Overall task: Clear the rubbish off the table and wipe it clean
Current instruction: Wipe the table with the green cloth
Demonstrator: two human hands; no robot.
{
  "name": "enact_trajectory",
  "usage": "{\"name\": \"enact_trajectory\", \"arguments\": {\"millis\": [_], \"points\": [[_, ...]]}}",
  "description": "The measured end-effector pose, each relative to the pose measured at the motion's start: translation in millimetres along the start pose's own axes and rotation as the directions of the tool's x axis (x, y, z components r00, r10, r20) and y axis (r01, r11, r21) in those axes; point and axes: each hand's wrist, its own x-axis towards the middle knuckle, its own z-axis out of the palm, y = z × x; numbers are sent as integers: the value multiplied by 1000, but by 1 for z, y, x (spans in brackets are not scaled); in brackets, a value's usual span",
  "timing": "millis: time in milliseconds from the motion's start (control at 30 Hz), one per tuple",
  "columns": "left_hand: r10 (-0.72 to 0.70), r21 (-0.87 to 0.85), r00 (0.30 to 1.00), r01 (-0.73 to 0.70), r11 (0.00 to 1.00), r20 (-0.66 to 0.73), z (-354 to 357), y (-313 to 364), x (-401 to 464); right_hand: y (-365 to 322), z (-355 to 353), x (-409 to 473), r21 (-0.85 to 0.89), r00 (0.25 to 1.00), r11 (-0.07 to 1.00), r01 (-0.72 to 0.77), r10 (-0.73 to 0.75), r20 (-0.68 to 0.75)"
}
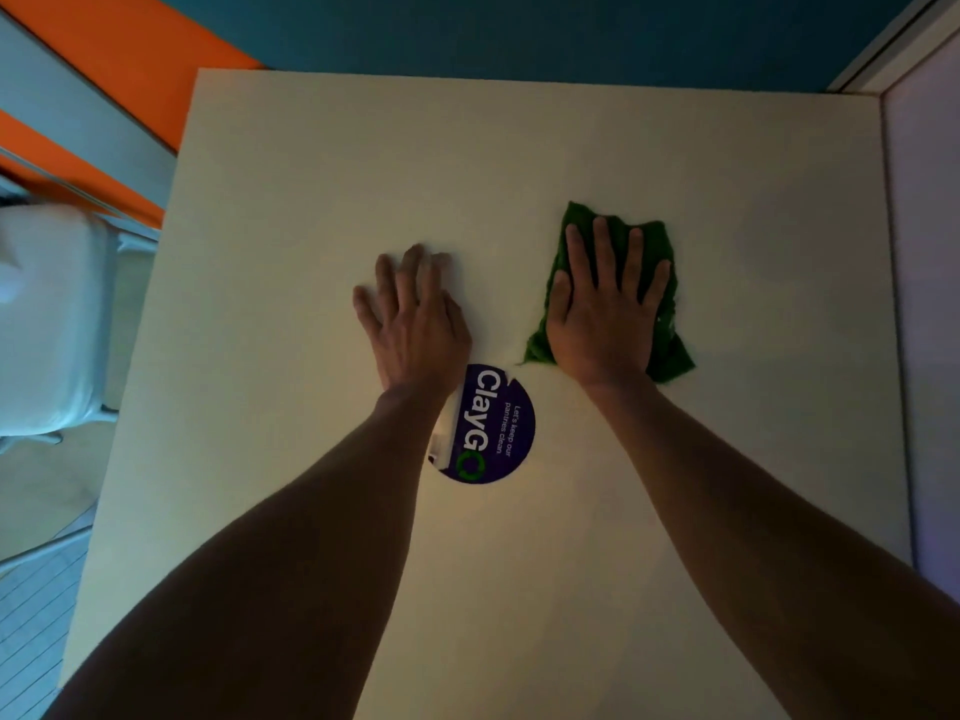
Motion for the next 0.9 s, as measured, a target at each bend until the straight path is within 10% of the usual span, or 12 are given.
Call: {"name": "enact_trajectory", "arguments": {"millis": [900], "points": [[-83,2,992,83,997,-98,-2,42,45,-17,-1,28,-24,956,957,290,-288,62]]}}
